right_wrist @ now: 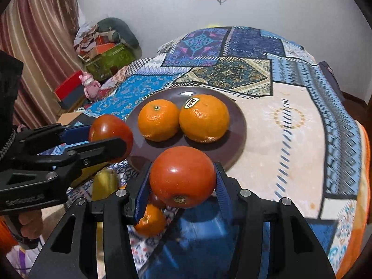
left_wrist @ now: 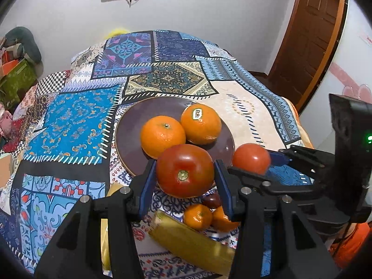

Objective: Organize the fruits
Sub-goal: 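Carry both held tomatoes over the purple plate beside the oranges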

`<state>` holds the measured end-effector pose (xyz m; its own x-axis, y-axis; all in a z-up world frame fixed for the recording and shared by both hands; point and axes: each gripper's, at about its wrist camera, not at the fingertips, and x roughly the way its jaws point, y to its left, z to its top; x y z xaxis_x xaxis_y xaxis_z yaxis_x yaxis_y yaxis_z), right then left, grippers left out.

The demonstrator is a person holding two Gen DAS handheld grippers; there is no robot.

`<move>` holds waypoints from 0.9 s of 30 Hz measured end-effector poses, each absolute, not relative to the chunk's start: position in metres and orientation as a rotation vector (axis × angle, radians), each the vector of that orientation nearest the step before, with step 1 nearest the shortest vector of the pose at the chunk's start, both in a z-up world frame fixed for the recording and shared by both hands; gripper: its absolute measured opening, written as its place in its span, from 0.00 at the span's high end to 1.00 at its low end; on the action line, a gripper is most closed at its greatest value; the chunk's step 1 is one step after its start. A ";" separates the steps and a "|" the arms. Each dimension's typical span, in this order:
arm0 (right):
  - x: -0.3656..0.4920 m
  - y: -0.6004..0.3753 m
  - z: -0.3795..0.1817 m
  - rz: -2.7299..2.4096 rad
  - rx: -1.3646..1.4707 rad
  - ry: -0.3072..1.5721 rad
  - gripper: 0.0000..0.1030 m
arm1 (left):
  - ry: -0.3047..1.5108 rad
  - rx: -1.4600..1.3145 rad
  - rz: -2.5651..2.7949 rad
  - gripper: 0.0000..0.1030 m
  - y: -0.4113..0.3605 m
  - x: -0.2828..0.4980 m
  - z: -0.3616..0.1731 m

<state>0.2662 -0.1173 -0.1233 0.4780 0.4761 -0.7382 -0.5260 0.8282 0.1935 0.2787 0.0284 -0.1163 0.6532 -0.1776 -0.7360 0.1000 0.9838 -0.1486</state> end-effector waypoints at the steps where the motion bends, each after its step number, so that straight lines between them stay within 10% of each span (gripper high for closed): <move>1: 0.270 -0.117 -0.125 0.607 -0.067 0.887 0.54 | 0.850 -0.104 -0.159 0.53 0.030 0.282 -0.119; 27: 0.300 -0.110 -0.144 0.603 -0.080 0.941 0.54 | 0.923 -0.135 -0.178 0.53 0.029 0.312 -0.144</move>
<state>0.2996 -0.1104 -0.1444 0.4384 0.4505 -0.7778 -0.5182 0.8337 0.1908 0.3117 0.0294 -0.1438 0.5903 -0.2099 -0.7794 0.0943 0.9769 -0.1917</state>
